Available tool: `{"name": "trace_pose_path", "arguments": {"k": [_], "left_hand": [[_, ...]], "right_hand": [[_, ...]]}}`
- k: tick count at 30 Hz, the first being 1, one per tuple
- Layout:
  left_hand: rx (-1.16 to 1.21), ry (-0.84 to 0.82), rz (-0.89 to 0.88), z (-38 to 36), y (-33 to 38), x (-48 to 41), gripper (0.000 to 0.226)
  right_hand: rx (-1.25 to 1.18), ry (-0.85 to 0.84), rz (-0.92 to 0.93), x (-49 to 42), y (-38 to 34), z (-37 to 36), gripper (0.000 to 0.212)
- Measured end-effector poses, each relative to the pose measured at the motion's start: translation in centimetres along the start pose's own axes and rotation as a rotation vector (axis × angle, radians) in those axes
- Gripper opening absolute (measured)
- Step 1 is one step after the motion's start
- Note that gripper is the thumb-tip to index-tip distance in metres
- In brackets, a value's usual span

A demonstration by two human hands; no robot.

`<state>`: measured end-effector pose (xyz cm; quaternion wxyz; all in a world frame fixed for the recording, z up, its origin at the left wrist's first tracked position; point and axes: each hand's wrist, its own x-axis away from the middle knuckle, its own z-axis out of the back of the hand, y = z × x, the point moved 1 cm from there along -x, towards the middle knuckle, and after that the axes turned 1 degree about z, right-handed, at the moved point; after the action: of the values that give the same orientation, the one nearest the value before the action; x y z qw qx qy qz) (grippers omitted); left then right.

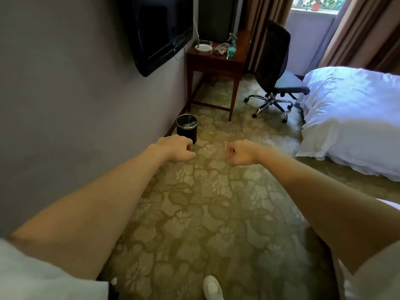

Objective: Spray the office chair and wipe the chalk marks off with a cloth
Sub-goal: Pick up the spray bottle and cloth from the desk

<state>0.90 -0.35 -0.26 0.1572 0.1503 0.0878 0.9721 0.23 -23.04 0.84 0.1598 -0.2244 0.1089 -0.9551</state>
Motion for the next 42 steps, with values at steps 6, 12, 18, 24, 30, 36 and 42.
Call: {"name": "trace_pose_path", "arguments": {"k": [6,12,18,24,30,36,42], "left_hand": [[-0.015,-0.016,-0.021,-0.1,0.8,-1.4,0.021],[-0.022,-0.041,-0.037,-0.2,0.5,-4.1,0.023],[-0.065,-0.031,-0.026,1.3,-0.6,-9.5,0.019],[-0.091,-0.024,-0.003,4.2,-0.8,-16.8,0.017],[-0.086,-0.009,0.008,6.6,-0.1,-23.2,0.019],[-0.068,-0.010,0.000,6.9,0.1,-27.7,0.015],[-0.070,-0.043,-0.020,7.5,0.0,-32.7,0.011]], "right_hand": [[-0.041,0.005,-0.015,-1.1,1.4,-0.4,0.025],[-0.052,0.006,-0.011,-3.7,3.4,0.5,0.024],[-0.045,0.011,-0.008,-8.2,6.9,3.1,0.024],[0.001,0.029,-0.023,-13.2,12.1,8.1,0.024],[0.034,0.050,-0.037,-16.6,16.7,12.8,0.016],[0.010,0.034,-0.059,-19.4,19.9,14.1,0.026],[-0.002,-0.003,-0.073,-22.8,22.1,14.8,0.022]]}}
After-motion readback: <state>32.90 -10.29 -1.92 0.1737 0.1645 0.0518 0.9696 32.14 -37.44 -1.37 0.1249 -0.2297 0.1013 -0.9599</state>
